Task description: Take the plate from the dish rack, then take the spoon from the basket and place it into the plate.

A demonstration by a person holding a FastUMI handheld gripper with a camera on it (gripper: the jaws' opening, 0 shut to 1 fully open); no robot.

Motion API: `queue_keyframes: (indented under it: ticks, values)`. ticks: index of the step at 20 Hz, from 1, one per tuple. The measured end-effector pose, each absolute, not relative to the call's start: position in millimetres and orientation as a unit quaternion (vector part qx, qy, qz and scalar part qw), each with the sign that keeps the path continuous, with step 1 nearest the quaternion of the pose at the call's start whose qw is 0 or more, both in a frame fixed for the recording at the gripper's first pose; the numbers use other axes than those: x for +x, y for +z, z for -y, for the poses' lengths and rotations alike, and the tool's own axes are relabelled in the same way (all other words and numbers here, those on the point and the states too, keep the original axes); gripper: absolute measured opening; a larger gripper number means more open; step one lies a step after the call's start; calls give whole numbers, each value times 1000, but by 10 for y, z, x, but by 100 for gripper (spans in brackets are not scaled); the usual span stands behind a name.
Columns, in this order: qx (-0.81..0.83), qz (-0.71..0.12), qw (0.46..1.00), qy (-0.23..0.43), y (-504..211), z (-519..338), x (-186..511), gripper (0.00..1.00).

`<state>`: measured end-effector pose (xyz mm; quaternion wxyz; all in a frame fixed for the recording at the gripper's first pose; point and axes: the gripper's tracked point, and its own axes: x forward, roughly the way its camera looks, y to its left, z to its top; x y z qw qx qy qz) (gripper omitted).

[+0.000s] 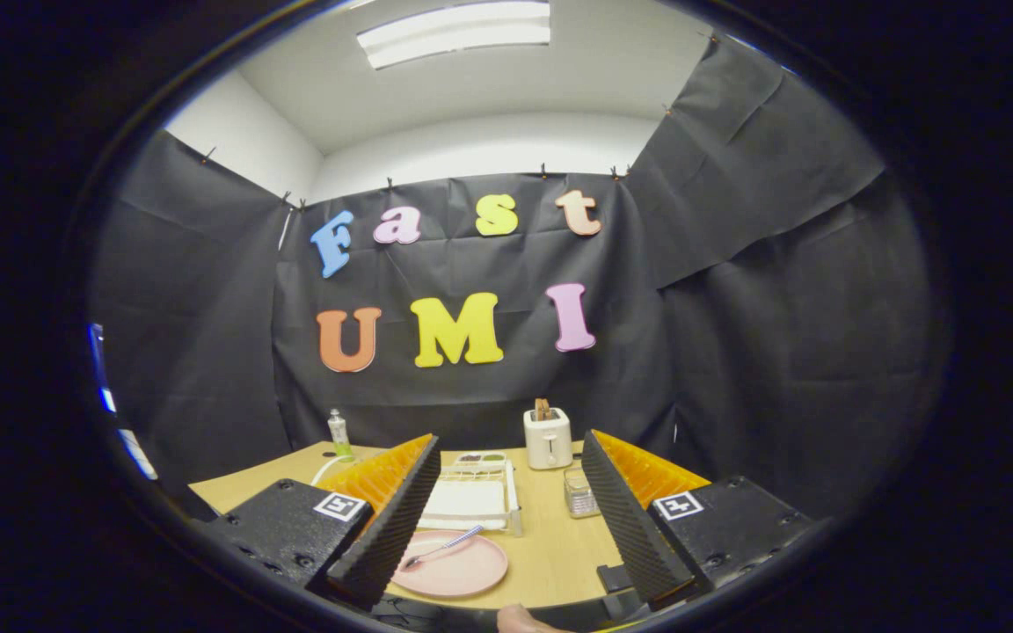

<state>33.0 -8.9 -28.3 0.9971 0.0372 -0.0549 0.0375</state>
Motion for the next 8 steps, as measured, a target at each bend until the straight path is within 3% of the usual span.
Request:
queue_keyframes:
  ticks: [8]
  values:
    - [48, 49, 997, 46, -320, 78, 343, 100]
